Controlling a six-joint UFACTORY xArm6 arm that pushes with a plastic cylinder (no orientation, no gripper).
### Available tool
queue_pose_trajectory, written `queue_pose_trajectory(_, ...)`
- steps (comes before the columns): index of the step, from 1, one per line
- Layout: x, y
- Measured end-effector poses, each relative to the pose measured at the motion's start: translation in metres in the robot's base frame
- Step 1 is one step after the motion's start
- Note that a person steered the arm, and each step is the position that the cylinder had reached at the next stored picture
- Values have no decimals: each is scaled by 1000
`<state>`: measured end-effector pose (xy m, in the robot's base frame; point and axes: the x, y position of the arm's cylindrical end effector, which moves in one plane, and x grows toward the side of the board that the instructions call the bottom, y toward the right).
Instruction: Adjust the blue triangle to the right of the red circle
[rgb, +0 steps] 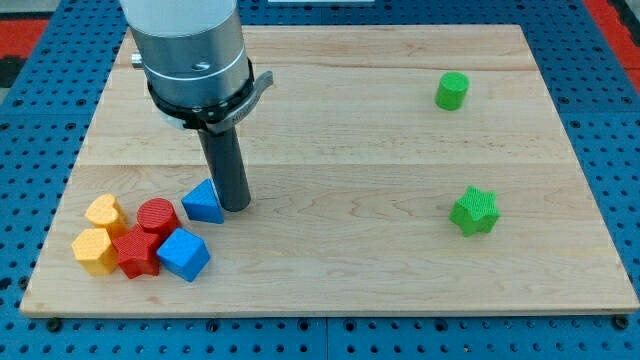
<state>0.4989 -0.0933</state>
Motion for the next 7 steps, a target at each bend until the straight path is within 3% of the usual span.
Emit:
queue_pose_trajectory(3,-26,5)
queue_pose_trajectory(5,25,0)
queue_pose_trajectory(6,12,3)
queue_pose_trajectory(7,-40,0)
